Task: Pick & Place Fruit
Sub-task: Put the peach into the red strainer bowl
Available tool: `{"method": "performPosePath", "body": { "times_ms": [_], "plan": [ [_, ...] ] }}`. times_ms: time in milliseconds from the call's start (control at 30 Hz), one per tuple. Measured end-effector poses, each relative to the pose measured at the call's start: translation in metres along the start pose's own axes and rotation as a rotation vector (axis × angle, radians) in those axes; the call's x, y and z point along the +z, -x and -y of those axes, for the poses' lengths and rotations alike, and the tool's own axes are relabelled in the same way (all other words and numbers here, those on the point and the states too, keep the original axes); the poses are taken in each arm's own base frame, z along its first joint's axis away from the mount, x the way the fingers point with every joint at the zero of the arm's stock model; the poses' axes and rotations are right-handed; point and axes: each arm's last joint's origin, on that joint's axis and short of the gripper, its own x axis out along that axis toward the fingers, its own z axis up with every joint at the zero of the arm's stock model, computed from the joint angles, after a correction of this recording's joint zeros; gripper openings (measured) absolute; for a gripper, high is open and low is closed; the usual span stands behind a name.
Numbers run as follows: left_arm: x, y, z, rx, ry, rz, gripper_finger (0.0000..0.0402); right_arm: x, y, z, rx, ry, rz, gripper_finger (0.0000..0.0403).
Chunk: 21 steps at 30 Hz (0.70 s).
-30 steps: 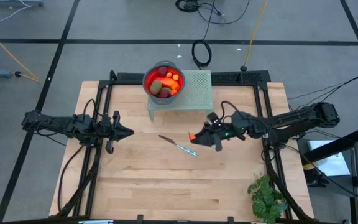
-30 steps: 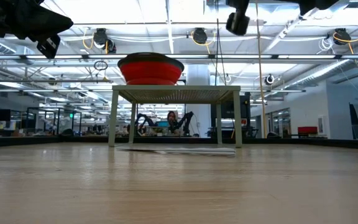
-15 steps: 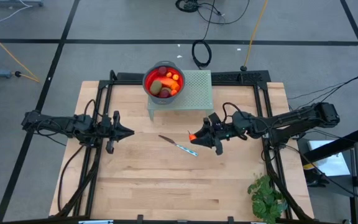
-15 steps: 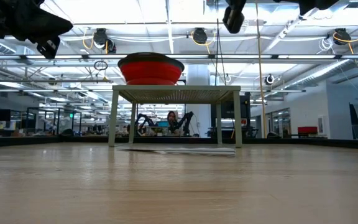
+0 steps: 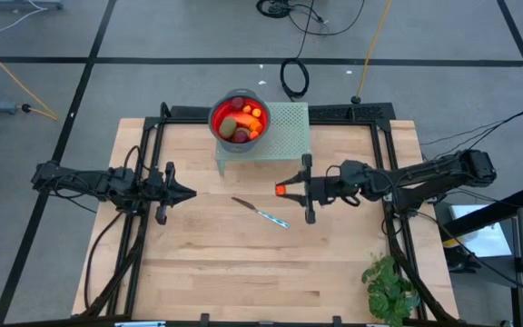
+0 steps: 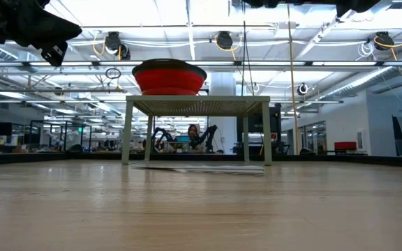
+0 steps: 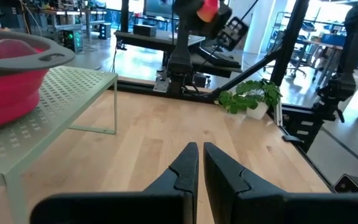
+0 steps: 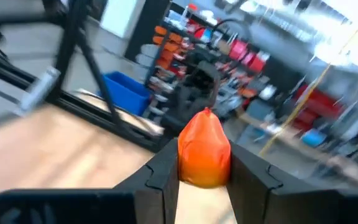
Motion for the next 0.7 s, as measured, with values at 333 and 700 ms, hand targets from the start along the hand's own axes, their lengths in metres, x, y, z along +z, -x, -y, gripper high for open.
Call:
{"method": "performPosePath", "body": {
  "times_ms": [333, 700],
  "plan": [
    [0.000, 0.000, -0.004, 0.128, 0.000, 0.017, 0.0024, -0.008, 0.003, 0.033, -0.174, 0.268, -0.036, 0.0100],
    [-0.002, 0.001, -0.007, 0.246, 0.024, 0.009, 0.0024, -0.005, 0.004, 0.084, -0.317, 0.179, -0.084, 0.0100]
  ]
}}
